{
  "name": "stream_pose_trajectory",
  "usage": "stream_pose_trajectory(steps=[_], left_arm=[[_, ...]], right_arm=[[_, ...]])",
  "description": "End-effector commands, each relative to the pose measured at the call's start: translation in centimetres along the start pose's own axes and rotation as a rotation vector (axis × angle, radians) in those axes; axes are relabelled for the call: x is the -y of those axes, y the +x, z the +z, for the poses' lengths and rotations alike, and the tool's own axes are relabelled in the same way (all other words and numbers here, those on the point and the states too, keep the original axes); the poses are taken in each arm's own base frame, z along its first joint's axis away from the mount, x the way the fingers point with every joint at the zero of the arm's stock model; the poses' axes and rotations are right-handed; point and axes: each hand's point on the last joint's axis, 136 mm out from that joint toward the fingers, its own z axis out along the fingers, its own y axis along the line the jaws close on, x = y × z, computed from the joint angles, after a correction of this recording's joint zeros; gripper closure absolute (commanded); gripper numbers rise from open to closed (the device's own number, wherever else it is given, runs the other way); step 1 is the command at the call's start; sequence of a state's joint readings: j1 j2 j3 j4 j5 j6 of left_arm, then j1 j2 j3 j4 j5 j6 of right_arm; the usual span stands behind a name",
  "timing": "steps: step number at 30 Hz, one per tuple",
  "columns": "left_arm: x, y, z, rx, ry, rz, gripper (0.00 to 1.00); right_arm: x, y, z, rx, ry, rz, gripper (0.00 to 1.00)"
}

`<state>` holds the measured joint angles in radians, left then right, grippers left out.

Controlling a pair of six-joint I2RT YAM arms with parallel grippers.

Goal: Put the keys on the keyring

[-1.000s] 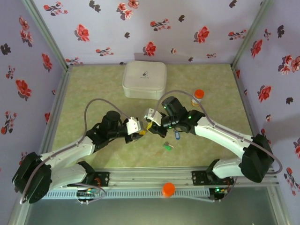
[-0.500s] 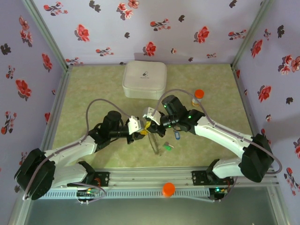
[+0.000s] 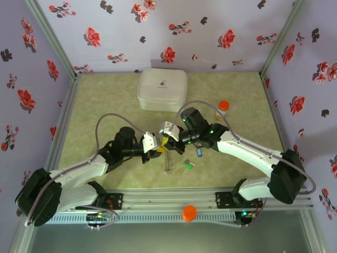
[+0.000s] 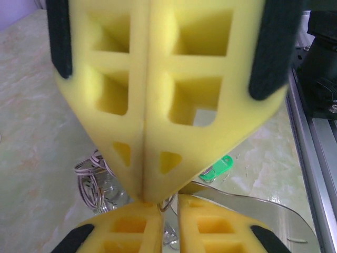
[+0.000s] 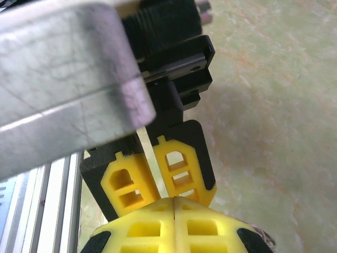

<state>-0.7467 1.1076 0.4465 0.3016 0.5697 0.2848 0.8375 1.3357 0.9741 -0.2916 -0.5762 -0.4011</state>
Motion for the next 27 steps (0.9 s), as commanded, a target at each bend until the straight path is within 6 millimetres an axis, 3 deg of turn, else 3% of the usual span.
stream_pose_trajectory(steps=[1, 21, 27], left_arm=[[-0.3, -1.7, -0.4, 0.07, -0.013, 0.013, 0.85], [-0.1, -2.6, -0.8, 0.122, -0.012, -0.001, 0.83], [-0.3, -3.2, -0.9, 0.148, -0.02, 0.018, 0.9]], right_arm=[[-0.5, -0.4, -0.1, 0.017, -0.015, -0.031, 1.0], [-0.7, 0.5, 0.2, -0.021, -0.015, -0.033, 1.0], [-1.0, 0.4, 0.4, -0.017, -0.032, -0.032, 1.0]])
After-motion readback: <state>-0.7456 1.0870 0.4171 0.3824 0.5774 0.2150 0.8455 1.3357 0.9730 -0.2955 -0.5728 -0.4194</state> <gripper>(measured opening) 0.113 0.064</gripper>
